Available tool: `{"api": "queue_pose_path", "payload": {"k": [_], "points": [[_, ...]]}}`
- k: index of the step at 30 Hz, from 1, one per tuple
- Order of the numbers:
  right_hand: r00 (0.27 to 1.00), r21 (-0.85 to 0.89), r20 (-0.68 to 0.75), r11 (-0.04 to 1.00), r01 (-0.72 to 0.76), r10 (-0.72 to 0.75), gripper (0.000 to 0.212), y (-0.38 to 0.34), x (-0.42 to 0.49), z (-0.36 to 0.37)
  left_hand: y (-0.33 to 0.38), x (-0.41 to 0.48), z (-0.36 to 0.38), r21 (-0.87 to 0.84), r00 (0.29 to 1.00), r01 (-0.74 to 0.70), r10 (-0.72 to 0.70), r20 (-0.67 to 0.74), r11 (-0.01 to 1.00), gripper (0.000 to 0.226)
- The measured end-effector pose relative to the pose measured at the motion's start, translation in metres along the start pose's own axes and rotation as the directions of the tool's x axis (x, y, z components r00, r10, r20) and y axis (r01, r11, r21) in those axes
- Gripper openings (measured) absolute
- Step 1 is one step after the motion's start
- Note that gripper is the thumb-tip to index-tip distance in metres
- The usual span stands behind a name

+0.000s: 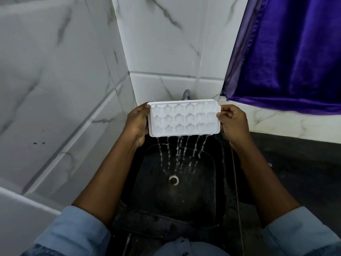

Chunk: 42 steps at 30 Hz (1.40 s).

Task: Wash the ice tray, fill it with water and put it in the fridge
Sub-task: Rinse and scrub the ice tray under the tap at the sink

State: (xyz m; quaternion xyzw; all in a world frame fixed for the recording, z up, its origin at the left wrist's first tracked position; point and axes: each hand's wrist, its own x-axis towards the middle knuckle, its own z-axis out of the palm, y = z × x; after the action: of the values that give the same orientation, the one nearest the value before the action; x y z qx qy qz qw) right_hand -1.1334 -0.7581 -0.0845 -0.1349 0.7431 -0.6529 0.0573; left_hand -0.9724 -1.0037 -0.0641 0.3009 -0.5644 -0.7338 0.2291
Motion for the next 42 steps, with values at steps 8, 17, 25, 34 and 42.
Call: {"api": "queue_pose_path", "payload": {"k": [8,17,25,34,42], "points": [[0.990,-0.024,-0.065,0.992,0.120,-0.122,0.020,-0.028,-0.006,-0.002,0.022,-0.017,0.011,-0.097,0.995,-0.095,0.093,-0.029,0.991,0.024],[0.965,0.040,-0.047,0.965,0.261,-0.259,0.020,-0.064,-0.003,-0.005,0.056,-0.026,0.015,-0.200,0.982,-0.187,0.189,-0.008,0.962,0.025],[0.939,0.077,-0.073,0.937,0.342,-0.337,0.020,-0.084,-0.006,-0.010,0.073,-0.037,0.025,-0.180,0.954,-0.298,0.299,-0.026,0.937,0.027],[0.930,0.174,-0.134,0.916,0.362,-0.342,0.021,-0.098,-0.011,-0.013,0.086,-0.044,0.029,-0.158,0.910,-0.412,0.414,-0.021,0.897,0.027],[0.908,0.221,-0.145,0.882,0.416,-0.392,0.017,-0.111,-0.013,-0.014,0.088,-0.042,0.029,-0.222,0.830,-0.554,0.554,-0.065,0.803,0.038]]}}
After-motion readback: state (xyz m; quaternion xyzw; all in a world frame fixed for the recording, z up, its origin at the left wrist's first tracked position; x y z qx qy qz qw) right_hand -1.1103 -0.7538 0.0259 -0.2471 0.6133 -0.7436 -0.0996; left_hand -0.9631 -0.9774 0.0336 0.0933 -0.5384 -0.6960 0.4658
